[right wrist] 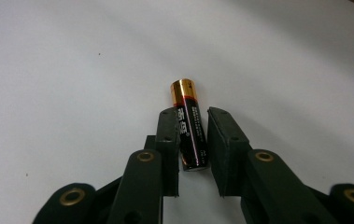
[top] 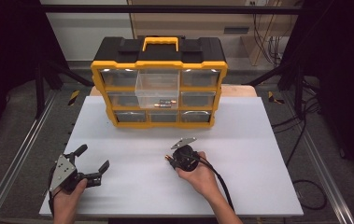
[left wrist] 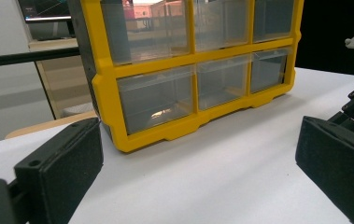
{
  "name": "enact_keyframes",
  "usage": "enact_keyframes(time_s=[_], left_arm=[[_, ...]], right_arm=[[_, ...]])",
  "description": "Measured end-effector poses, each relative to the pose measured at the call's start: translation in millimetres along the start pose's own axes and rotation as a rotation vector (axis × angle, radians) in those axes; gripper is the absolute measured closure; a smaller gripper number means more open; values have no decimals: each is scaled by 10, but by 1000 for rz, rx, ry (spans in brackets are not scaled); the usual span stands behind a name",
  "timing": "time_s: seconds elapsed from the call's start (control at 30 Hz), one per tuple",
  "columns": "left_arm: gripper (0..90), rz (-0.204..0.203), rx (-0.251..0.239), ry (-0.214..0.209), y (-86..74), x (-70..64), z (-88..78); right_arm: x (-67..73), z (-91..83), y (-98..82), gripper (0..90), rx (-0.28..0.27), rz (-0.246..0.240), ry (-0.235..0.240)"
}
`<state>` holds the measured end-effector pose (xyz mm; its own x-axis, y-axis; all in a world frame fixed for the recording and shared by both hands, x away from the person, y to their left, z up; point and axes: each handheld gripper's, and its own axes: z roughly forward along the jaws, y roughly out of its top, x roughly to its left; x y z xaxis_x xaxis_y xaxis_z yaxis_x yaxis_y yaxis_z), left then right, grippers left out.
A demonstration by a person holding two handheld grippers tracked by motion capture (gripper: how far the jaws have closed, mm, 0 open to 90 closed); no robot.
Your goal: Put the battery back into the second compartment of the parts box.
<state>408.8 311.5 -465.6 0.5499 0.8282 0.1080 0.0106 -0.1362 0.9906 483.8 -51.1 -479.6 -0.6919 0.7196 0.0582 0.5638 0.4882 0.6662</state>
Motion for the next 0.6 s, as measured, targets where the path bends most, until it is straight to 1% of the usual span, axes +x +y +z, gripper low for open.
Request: enact_keyframes(time_s=[0.1, 0.3, 0.37, 0.6], left_arm=[[6, -1, 0, 1, -1, 2, 0], [5, 0, -1, 1, 0, 3, -1], [5, 0, -1, 2, 0, 7, -3], [5, -3, -2, 4, 1, 9, -8]], right_arm=[[7, 4, -3, 768, 3, -7, -7], [-3, -2, -3, 770, -5, -5, -3], [-15, -16, 1, 770, -14, -9, -11], [-103, -119, 20, 770, -56, 18, -29]])
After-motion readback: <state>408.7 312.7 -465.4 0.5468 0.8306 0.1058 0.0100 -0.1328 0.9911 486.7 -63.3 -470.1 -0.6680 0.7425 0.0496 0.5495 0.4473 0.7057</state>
